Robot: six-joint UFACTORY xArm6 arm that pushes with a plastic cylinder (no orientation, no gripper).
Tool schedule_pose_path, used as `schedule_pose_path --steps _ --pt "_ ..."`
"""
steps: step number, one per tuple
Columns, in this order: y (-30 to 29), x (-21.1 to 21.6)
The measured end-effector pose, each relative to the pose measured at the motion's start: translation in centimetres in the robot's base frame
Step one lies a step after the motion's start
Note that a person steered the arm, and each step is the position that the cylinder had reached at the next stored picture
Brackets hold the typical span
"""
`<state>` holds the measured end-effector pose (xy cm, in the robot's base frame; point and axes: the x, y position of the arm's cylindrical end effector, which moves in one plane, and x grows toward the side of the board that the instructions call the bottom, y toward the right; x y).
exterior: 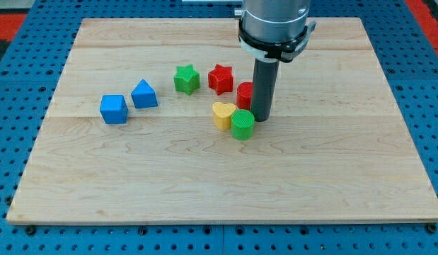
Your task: Push yellow heart closer to green star and red star
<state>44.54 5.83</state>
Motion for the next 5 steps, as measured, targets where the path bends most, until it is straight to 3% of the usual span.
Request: schedule_pose_path --steps 2,3,5 --pt "-4.1 0.5" --pt "-3.0 3.6" --pt "-8.5 3.3"
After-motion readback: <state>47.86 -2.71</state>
